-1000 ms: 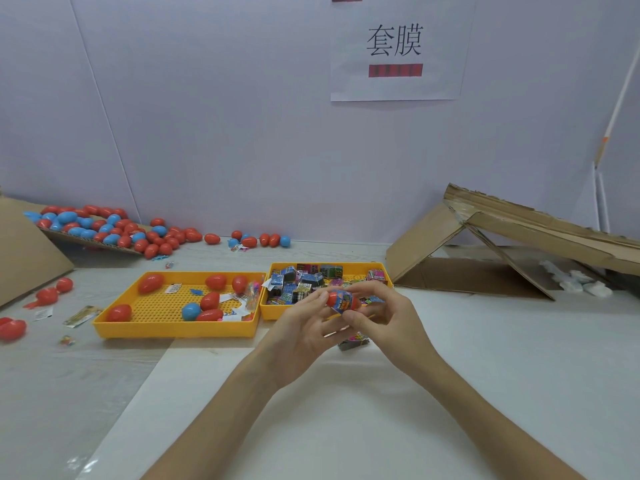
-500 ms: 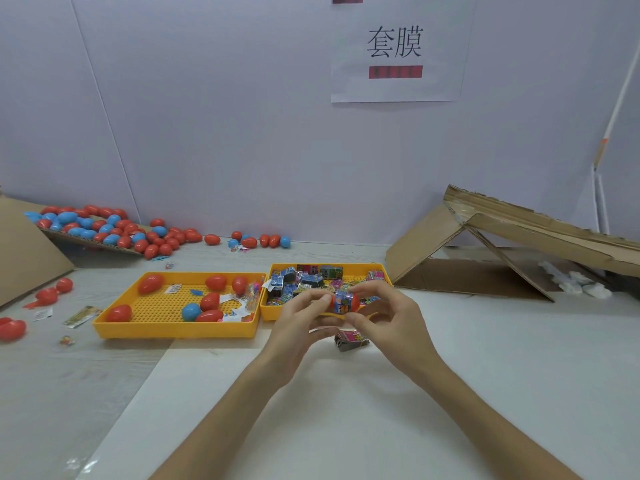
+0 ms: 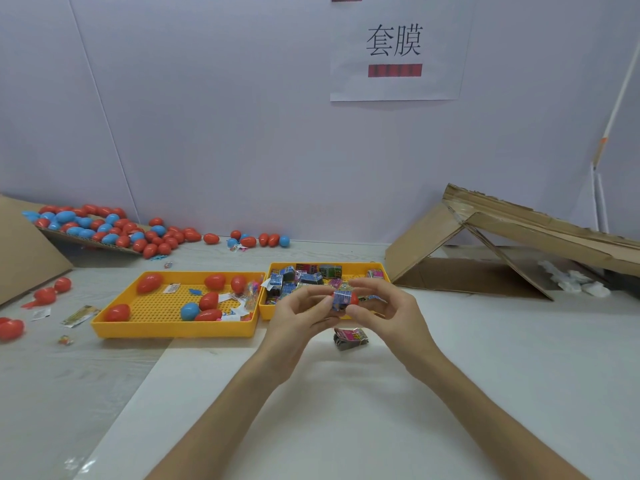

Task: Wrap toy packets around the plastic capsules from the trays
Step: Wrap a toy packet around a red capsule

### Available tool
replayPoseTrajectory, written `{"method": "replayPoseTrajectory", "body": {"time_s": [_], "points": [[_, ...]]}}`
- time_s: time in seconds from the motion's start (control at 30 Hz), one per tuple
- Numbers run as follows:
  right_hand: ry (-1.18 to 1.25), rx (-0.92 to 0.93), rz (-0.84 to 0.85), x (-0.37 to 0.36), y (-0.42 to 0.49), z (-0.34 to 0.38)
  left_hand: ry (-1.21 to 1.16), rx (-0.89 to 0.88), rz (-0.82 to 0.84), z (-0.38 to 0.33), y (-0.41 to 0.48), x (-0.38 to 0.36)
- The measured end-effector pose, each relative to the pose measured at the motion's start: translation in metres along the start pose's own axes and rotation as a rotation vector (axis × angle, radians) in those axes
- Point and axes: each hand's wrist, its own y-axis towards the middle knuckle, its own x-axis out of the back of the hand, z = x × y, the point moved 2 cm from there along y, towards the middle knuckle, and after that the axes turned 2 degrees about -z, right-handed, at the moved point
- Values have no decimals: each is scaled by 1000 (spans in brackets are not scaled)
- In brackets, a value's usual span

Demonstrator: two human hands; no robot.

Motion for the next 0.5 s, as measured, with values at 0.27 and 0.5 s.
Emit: {"method": "replayPoseTrajectory", "body": {"time_s": [0.27, 0.5], "points": [[-7, -8, -19, 1, 1, -2, -53, -21, 6, -1, 0, -1], [-14, -13, -50, 0, 0, -3, -75, -16, 7, 0, 1, -1]]}}
